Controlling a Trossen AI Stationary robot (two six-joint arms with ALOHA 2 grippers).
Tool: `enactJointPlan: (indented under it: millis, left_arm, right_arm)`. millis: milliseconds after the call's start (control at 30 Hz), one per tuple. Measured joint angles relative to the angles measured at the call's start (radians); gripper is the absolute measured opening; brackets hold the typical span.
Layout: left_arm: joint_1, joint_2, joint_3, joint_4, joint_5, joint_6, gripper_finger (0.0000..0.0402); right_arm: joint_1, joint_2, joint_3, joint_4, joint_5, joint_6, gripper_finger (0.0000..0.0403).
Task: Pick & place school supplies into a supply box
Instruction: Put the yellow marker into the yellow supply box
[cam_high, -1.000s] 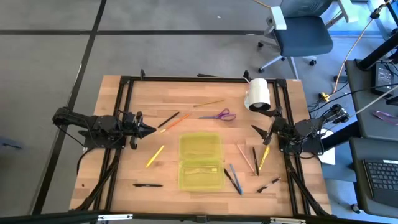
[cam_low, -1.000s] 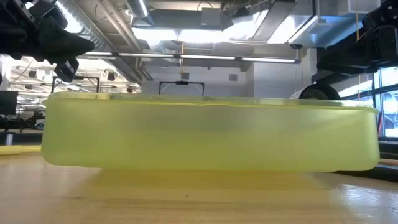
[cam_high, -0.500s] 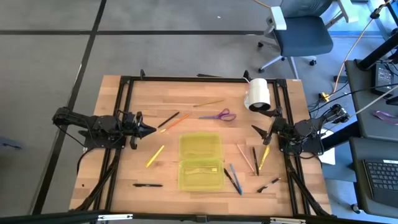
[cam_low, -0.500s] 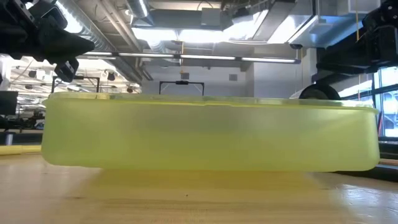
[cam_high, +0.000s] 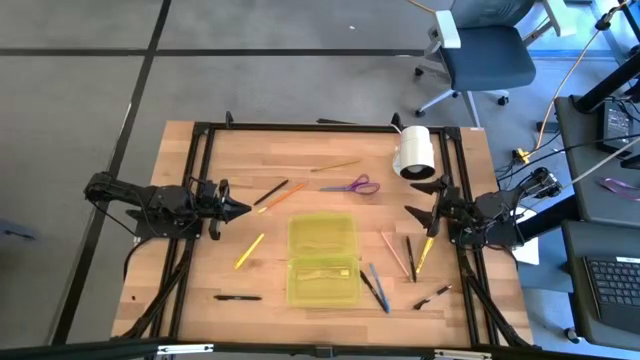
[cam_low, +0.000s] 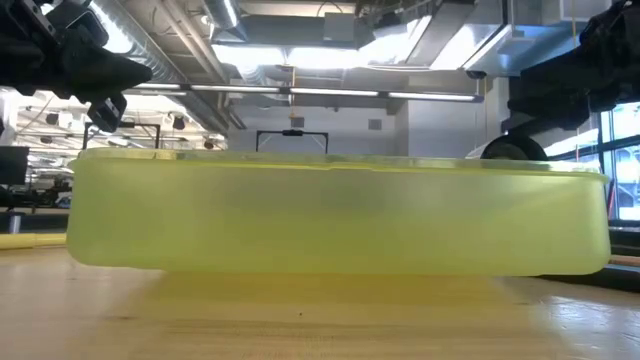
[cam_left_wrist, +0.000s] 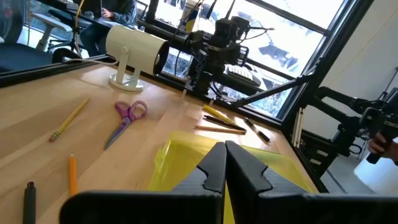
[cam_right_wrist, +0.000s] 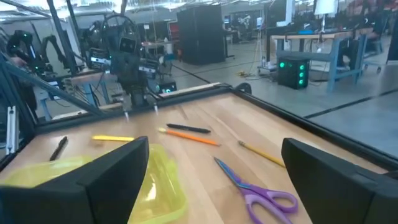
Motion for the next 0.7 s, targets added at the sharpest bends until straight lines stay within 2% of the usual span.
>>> enactJointPlan:
  millis: [100,367,533,700]
  left_arm:
    - [0.0,0.0,0.0,0.0,0.0,0.0,0.0004]
    - [0.0,0.0,0.0,0.0,-0.005,0.0,0.0004]
    - [0.0,0.0,0.0,0.0,-0.01,0.0,0.0004]
    - [0.0,0.0,0.0,0.003,-0.061,0.0,0.0004]
  right_arm:
    - [0.0,0.0,0.0,0.001,-0.001,0.01,0.0369]
    - [0.0,0.0,0.0,0.024,-0.004,0.264,0.0369]
    - [0.0,0.0,0.0,0.05,-0.004,0.324,0.0369]
    - [0.0,0.0,0.0,0.06,-0.004,0.34,0.0369]
